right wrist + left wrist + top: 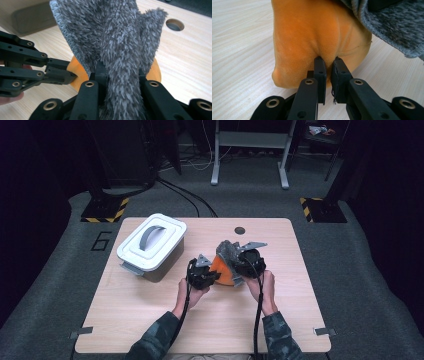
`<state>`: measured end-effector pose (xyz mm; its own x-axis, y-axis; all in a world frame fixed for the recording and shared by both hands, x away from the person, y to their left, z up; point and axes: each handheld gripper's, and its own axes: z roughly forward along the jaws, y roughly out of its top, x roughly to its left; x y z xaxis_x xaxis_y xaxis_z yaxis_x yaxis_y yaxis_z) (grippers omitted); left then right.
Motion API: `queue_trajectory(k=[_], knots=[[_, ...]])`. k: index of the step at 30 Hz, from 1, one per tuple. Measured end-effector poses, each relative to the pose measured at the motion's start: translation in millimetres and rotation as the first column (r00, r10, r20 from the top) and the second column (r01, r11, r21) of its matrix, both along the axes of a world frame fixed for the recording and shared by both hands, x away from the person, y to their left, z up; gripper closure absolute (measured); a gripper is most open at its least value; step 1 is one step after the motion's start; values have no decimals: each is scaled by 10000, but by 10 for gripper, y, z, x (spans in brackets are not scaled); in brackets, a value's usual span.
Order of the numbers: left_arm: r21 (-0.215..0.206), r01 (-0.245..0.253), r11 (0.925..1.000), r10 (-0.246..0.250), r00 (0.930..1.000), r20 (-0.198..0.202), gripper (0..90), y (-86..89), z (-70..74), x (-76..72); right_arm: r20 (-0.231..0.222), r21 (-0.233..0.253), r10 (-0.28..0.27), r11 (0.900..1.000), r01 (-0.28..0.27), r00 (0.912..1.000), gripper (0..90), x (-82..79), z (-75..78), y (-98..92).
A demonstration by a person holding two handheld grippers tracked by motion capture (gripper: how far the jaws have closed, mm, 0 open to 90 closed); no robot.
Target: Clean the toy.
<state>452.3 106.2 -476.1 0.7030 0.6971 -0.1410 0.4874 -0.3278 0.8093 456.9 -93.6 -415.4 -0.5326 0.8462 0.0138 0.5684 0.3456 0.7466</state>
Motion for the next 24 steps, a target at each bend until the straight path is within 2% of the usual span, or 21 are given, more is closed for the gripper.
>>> queue_trajectory(k=[3,4,7,11,14,18,19,21,23,24], knots=[[-16,21,10000,-21,10000,-34,831,-1,-1,4,-103,18,-255,9997,255,9996,743,-2,-31,-97],[48,5,10000,-5,10000,-39,831,7,-1,8,-148,-100,-518,9986,517,9985,744,2,-61,-171],[23,2,10000,-2,10000,-63,831,12,-4,13,-220,-49,-658,9978,657,9976,743,14,-104,-245],[-57,-43,10000,42,9999,-97,831,9,-11,15,-648,-25,-1145,9934,1146,9913,744,47,-254,-414],[-58,-38,10000,38,9999,-112,831,11,-11,16,-803,-29,-1289,9916,1291,9884,744,60,-326,-465],[-65,-59,10000,58,9999,-136,831,16,-12,19,-1266,-266,-1613,9869,1592,9788,743,116,-498,-557],[-69,-75,9999,74,9999,-149,831,18,-11,20,-1266,-266,-1613,9869,1592,9788,743,116,-498,-557],[-111,-79,9999,78,9999,-130,831,19,-15,22,-1700,-352,-1774,9841,1739,9693,743,163,-626,-586],[-108,-74,9999,73,9999,-131,831,20,-16,22,-1845,-355,-1798,9837,1762,9663,743,175,-653,-593],[-83,-88,9999,87,9999,-141,831,22,-14,22,-2109,-434,-1875,9823,1824,9594,742,203,-714,-615]])
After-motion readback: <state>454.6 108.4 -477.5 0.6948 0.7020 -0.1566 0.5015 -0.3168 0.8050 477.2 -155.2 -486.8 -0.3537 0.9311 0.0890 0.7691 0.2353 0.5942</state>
